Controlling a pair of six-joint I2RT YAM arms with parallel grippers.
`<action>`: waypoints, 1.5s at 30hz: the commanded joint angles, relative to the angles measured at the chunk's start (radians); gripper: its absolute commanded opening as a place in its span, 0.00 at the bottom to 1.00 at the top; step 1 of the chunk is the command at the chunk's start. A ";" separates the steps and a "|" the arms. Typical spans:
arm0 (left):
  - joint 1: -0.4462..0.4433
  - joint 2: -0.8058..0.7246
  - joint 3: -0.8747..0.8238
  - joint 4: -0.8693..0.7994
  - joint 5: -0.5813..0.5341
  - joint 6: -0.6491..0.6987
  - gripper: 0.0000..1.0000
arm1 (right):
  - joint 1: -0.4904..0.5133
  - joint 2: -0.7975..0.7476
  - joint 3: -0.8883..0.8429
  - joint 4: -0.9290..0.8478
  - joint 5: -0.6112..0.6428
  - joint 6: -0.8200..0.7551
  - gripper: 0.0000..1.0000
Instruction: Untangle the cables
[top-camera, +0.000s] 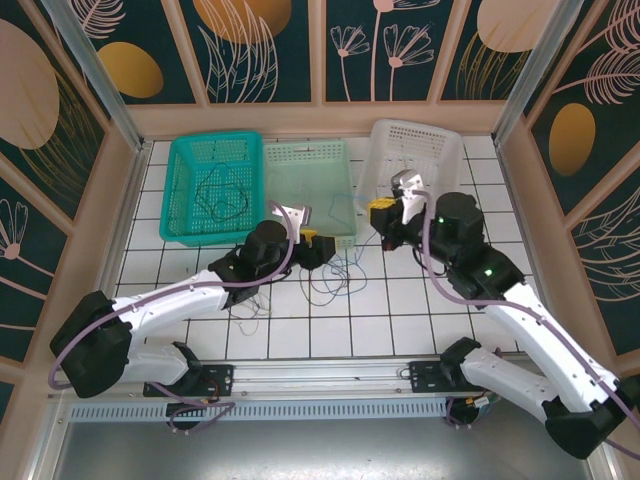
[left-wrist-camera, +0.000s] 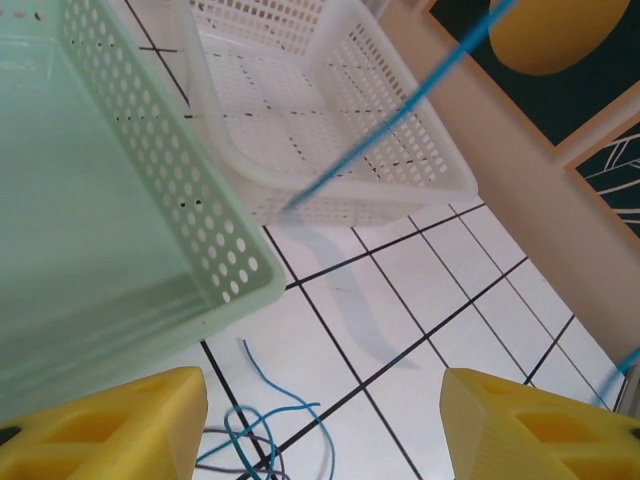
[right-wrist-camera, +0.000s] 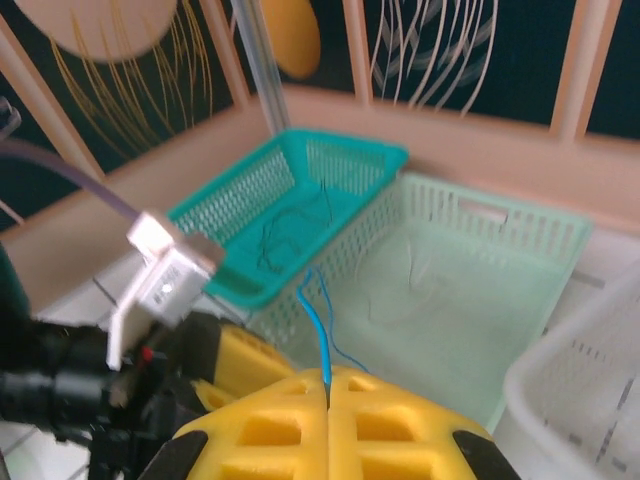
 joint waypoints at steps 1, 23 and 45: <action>-0.002 -0.017 -0.014 0.048 -0.020 0.008 0.63 | 0.002 -0.025 0.070 -0.023 0.049 -0.006 0.00; -0.003 0.069 -0.028 0.086 0.021 0.001 0.62 | 0.002 0.000 0.358 0.068 0.087 0.032 0.00; -0.218 0.307 0.043 0.234 0.146 0.092 0.62 | 0.001 0.032 0.333 0.110 0.136 0.063 0.00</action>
